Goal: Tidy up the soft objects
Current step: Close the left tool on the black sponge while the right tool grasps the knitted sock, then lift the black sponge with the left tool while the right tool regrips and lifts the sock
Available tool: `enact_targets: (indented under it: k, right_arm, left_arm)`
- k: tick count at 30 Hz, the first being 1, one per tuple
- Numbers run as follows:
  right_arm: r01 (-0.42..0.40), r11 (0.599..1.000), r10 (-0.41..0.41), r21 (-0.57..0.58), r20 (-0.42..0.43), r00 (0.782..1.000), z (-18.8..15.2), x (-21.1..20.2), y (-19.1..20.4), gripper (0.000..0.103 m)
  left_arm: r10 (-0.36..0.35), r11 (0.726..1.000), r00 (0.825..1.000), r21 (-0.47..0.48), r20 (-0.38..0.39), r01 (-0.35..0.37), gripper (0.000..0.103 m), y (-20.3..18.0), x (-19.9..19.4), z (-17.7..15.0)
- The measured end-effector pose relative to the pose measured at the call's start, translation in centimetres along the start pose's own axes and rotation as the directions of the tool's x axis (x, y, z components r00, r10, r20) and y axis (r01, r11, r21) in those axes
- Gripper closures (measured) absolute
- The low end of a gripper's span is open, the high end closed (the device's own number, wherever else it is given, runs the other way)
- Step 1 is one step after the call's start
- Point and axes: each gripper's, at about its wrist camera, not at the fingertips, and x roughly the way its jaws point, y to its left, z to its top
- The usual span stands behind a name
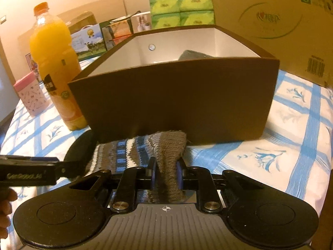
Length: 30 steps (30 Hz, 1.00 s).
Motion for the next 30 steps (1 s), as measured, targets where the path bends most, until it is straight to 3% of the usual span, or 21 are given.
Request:
enact_targets:
  k: [8, 14, 20, 24, 27, 29, 30]
  right_arm:
    - [0.077, 0.995, -0.079, 0.067, 0.016, 0.997, 0.3, -0.4, -1.7, 0.083]
    - [0.053, 0.993, -0.050, 0.105, -0.033, 0.998, -0.1, -1.3, -2.4, 0.083]
    - [-0.047, 0.992, 0.061, 0.119, -0.117, 0.991, -1.5, -3.9, -1.6, 0.083]
    - [-0.175, 0.983, 0.183, 0.059, -0.180, 0.966, -2.5, -5.4, 0.1, 0.082]
    - [-0.260, 0.965, 0.251, -0.011, -0.227, 0.941, -2.9, -6.0, 1.5, 0.066]
    - [-0.249, 0.966, 0.227, -0.070, -0.232, 0.946, -2.9, -6.3, 2.0, 0.046]
    - [-0.226, 0.968, 0.198, -0.110, -0.222, 0.955, -2.8, -6.6, 2.2, 0.043]
  left_arm:
    - [0.018, 1.000, 1.000, 0.025, -0.004, -0.018, 0.045, -0.4, 2.5, 1.1]
    - [0.039, 0.998, 0.999, 0.054, 0.026, -0.040, 0.048, -0.4, 2.1, 0.4]
    - [0.112, 0.988, 0.994, 0.109, 0.012, -0.112, 0.048, -0.8, -0.3, -1.9]
    - [0.145, 0.986, 0.989, 0.080, 0.001, -0.145, 0.048, 0.1, -2.3, -3.6]
    - [0.150, 0.988, 0.989, 0.044, -0.009, -0.150, 0.047, 0.7, -3.6, -4.3]
    - [0.133, 0.991, 0.991, 0.024, -0.019, -0.132, 0.046, 0.9, -4.1, -4.7]
    - [0.129, 0.992, 0.991, 0.021, -0.021, -0.128, 0.046, 1.0, -4.3, -4.8]
